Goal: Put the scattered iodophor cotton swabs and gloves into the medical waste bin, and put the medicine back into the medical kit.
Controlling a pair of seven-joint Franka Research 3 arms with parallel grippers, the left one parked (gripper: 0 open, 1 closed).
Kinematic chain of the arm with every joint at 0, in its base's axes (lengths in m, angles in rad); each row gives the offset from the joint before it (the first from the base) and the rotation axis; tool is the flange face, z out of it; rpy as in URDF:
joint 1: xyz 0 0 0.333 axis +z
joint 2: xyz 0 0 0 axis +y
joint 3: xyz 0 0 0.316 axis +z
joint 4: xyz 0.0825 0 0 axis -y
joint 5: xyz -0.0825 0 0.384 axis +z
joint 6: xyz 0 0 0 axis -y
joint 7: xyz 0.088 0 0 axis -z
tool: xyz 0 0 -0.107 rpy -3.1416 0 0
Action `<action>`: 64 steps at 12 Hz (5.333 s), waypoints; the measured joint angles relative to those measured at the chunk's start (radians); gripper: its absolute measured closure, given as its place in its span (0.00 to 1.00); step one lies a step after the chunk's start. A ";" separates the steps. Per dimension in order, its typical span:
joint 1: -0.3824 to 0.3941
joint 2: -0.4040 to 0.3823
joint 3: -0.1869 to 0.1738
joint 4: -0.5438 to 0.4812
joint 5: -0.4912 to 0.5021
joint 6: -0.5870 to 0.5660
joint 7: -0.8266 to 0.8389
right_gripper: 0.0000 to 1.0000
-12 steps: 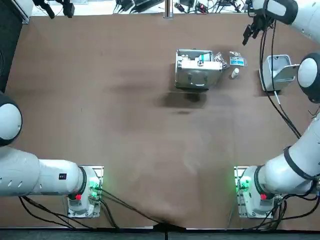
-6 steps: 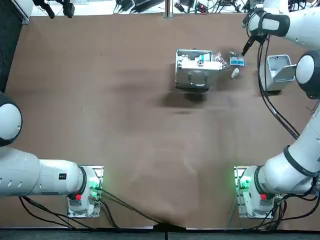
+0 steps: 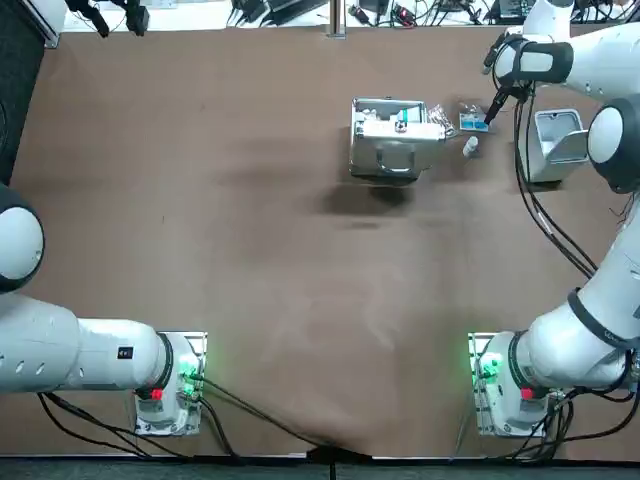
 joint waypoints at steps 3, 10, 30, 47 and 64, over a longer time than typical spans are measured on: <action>-0.003 0.022 0.000 0.000 -0.014 0.018 -0.001 0.27; -0.009 0.055 -0.001 0.000 -0.016 0.026 -0.003 0.44; -0.033 -0.111 -0.002 0.136 0.040 -0.268 0.008 0.99; -0.277 -0.186 -0.011 0.264 0.073 -0.636 -0.039 0.99; -0.269 -0.142 0.013 0.319 0.040 -0.677 -0.188 0.11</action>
